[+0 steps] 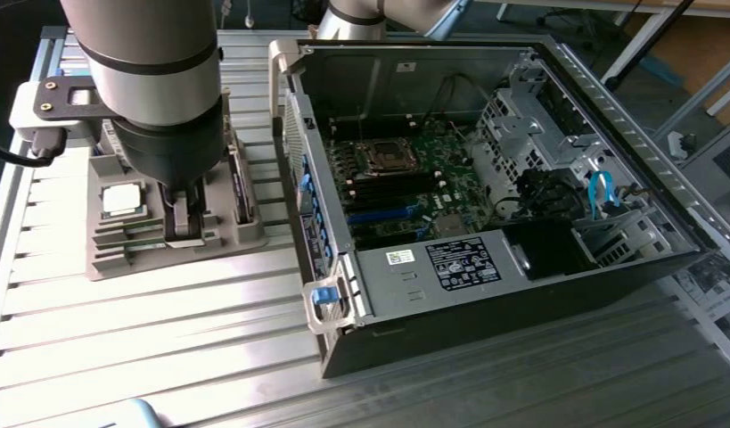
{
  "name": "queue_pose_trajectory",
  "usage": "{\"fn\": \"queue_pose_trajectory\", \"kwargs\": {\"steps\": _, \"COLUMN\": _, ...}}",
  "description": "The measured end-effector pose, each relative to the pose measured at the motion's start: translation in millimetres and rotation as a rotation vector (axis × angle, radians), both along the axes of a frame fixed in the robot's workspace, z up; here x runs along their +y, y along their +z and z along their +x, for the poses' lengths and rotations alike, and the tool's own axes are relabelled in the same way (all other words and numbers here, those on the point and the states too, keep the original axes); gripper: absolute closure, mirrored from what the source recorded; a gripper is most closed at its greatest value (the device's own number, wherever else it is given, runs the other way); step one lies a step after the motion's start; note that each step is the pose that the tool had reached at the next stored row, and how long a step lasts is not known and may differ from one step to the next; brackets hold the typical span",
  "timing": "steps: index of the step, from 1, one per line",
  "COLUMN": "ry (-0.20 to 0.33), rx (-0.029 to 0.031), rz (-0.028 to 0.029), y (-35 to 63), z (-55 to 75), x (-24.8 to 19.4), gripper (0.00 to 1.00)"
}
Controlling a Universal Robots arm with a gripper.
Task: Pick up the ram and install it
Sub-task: 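Pick up the ram and move it above insertion slot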
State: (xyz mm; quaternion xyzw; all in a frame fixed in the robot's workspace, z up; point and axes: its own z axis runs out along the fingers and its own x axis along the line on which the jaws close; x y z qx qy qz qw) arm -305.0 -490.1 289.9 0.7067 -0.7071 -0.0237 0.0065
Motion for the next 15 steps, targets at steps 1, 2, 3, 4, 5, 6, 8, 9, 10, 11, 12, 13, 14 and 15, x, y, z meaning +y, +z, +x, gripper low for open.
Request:
{"fn": "queue_pose_trajectory", "kwargs": {"steps": 1, "ry": 0.000, "rx": 0.0000, "rz": 0.0001, "y": -0.8, "z": 0.0, "x": 0.0, "gripper": 0.56}}
{"fn": "queue_pose_trajectory", "kwargs": {"steps": 2, "ry": 0.000, "rx": -0.0001, "rz": 0.0000, "y": -1.5, "z": 0.0, "x": 0.0, "gripper": 0.56}}
{"fn": "queue_pose_trajectory", "kwargs": {"steps": 3, "ry": 0.000, "rx": -0.0002, "rz": 0.0001, "y": -2.3, "z": 0.0, "x": 0.0, "gripper": 0.56}}
{"fn": "queue_pose_trajectory", "kwargs": {"steps": 4, "ry": 0.000, "rx": -0.0002, "rz": 0.0000, "y": -3.1, "z": 0.0, "x": 0.0, "gripper": 0.56}}
{"fn": "queue_pose_trajectory", "kwargs": {"steps": 5, "ry": 0.000, "rx": -0.0003, "rz": 0.0001, "y": -4.2, "z": 0.0, "x": 0.0, "gripper": 0.56}}
{"fn": "queue_pose_trajectory", "kwargs": {"steps": 6, "ry": 0.000, "rx": -0.0002, "rz": 0.0000, "y": -4.7, "z": -0.1, "x": 0.0, "gripper": 0.56}}
{"fn": "queue_pose_trajectory", "kwargs": {"steps": 8, "ry": 0.000, "rx": -0.0002, "rz": 0.0000, "y": -5.7, "z": -0.4, "x": 0.0, "gripper": 0.56}}
{"fn": "queue_pose_trajectory", "kwargs": {"steps": 9, "ry": 0.000, "rx": -0.0003, "rz": -0.0001, "y": -6.3, "z": -0.7, "x": 0.0, "gripper": 0.56}}
{"fn": "queue_pose_trajectory", "kwargs": {"steps": 10, "ry": 0.000, "rx": -0.0003, "rz": 0.0000, "y": -6.9, "z": -1.0, "x": 0.0, "gripper": 0.56}}
{"fn": "queue_pose_trajectory", "kwargs": {"steps": 11, "ry": 0.000, "rx": -0.0003, "rz": 0.0000, "y": -7.3, "z": -1.3, "x": 0.0, "gripper": 0.56}}
{"fn": "queue_pose_trajectory", "kwargs": {"steps": 12, "ry": 0.000, "rx": -0.0004, "rz": -0.0001, "y": -7.8, "z": -1.6, "x": 0.0, "gripper": 0.56}}
{"fn": "queue_pose_trajectory", "kwargs": {"steps": 13, "ry": 0.000, "rx": -0.0004, "rz": 0.0000, "y": -8.4, "z": -1.9, "x": 0.1, "gripper": 0.56}}
{"fn": "queue_pose_trajectory", "kwargs": {"steps": 14, "ry": 0.000, "rx": -0.0005, "rz": 0.0000, "y": -8.9, "z": -2.3, "x": 0.2, "gripper": 0.56}}
{"fn": "queue_pose_trajectory", "kwargs": {"steps": 15, "ry": 0.000, "rx": -0.0005, "rz": 0.0000, "y": -9.3, "z": -2.5, "x": 0.4, "gripper": 0.56}}
